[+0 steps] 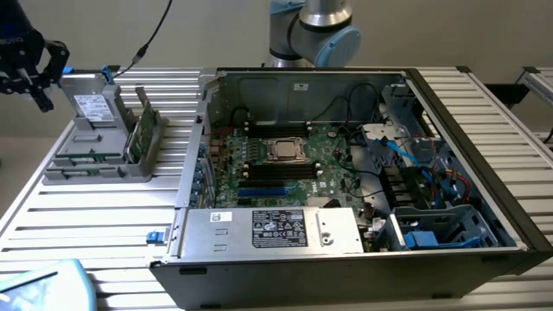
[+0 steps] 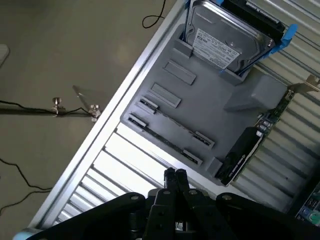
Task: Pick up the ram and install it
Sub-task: 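Pick up the ram and move it above insertion slot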
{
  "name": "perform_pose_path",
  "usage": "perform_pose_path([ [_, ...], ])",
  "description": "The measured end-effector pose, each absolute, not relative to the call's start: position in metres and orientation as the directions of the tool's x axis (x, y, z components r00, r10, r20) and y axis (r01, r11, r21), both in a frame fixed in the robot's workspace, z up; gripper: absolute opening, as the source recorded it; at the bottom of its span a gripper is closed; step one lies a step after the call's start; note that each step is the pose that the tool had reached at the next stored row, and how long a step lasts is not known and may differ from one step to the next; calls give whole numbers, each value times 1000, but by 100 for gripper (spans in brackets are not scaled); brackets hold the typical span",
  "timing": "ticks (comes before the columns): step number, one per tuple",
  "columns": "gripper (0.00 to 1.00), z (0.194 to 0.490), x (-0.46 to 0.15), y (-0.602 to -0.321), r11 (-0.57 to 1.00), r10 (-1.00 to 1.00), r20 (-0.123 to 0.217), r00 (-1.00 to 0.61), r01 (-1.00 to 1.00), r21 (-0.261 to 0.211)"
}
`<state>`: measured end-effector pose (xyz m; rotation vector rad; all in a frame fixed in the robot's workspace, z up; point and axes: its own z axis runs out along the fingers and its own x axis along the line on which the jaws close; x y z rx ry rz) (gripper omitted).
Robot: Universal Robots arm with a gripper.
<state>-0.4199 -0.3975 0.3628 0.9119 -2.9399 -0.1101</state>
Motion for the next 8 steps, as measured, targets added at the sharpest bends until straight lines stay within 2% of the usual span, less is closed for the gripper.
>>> perform_pose_path([
  [8,11,362,-420,-397,731,-680,26,-733,-675,101],
])
